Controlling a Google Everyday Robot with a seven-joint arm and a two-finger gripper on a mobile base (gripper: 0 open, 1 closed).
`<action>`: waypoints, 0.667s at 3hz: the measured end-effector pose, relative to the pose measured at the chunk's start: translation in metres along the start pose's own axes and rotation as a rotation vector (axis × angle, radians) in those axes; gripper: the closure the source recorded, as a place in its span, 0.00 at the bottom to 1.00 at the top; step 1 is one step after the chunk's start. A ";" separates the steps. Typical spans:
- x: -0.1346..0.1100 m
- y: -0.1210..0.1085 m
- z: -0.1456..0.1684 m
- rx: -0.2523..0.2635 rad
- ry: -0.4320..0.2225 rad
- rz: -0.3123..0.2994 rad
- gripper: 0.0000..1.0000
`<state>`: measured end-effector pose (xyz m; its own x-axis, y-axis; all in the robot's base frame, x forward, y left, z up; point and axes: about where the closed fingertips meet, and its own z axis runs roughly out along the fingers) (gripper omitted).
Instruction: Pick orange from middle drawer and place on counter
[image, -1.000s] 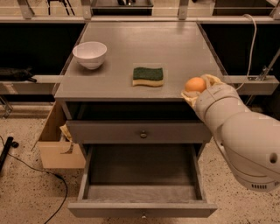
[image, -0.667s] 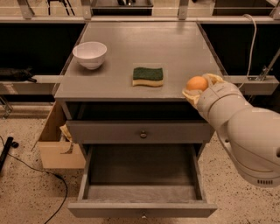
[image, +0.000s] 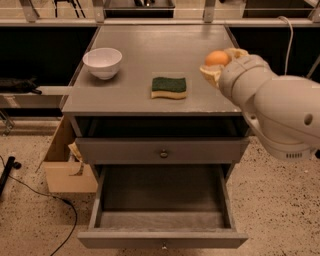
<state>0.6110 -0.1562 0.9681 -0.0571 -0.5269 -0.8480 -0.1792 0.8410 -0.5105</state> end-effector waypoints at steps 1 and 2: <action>-0.027 -0.010 0.035 -0.002 -0.040 -0.003 1.00; -0.028 -0.015 0.038 0.010 -0.040 0.004 1.00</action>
Offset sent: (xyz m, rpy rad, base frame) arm 0.0329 0.0091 0.0209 0.0048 -0.0302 0.0201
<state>0.6530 -0.1493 0.9941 -0.0179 -0.5185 -0.8549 -0.1694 0.8442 -0.5085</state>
